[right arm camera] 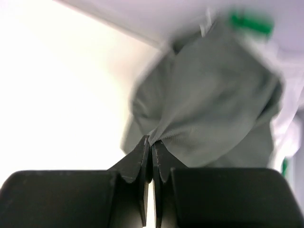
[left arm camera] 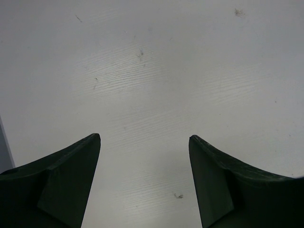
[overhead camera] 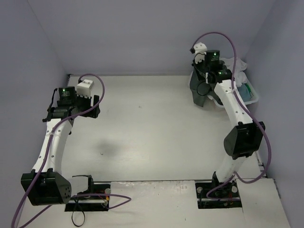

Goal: Fold and stack the t-shirts
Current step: Pick up the crumpled T-shirt from the bin.

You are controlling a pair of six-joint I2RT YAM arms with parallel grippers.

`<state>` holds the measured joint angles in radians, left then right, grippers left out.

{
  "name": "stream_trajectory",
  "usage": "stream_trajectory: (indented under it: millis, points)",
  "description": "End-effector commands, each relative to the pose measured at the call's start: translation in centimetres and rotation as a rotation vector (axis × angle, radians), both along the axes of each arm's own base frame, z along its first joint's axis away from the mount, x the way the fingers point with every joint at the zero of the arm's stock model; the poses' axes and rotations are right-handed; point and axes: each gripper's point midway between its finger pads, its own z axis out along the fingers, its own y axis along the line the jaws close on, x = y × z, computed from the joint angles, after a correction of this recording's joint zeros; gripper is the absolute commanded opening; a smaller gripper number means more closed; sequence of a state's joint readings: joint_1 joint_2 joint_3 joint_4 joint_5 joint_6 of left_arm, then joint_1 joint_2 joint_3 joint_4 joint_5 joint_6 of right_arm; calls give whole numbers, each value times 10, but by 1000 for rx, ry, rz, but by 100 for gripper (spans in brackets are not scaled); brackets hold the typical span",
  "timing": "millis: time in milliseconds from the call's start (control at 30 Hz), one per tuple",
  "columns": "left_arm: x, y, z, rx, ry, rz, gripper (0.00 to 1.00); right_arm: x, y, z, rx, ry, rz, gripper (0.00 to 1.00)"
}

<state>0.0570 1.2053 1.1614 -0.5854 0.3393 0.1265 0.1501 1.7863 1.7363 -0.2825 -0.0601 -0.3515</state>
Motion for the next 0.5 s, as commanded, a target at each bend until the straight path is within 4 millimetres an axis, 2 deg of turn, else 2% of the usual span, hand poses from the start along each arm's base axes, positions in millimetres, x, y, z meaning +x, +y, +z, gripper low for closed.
stream_trajectory:
  millis: [0,33,67,133,167,200,267,333,467]
  points:
    - [4,-3,23,-11,-86,-6,70,-45,42,130,14,-242,125,0]
    - [3,-3,23,-13,-84,-7,70,-54,51,150,12,-281,149,0]
    - [2,-3,21,-12,-81,-8,70,-72,72,168,16,-316,192,0]
    - [1,-4,23,-12,-88,-11,70,-97,84,193,70,-353,254,0]
    - [0,-4,22,-13,-88,-14,70,-102,81,197,101,-352,277,0]
    - [-1,-5,22,-13,-88,-14,70,-112,91,200,124,-352,348,0]
    - [-2,-5,21,-14,-89,-18,70,-139,95,211,114,-390,430,0]
    - [-4,-7,20,-17,-91,-27,70,-159,98,229,142,-432,488,0]
    - [-2,-15,18,-53,-99,-60,70,-178,94,260,189,-494,519,0]
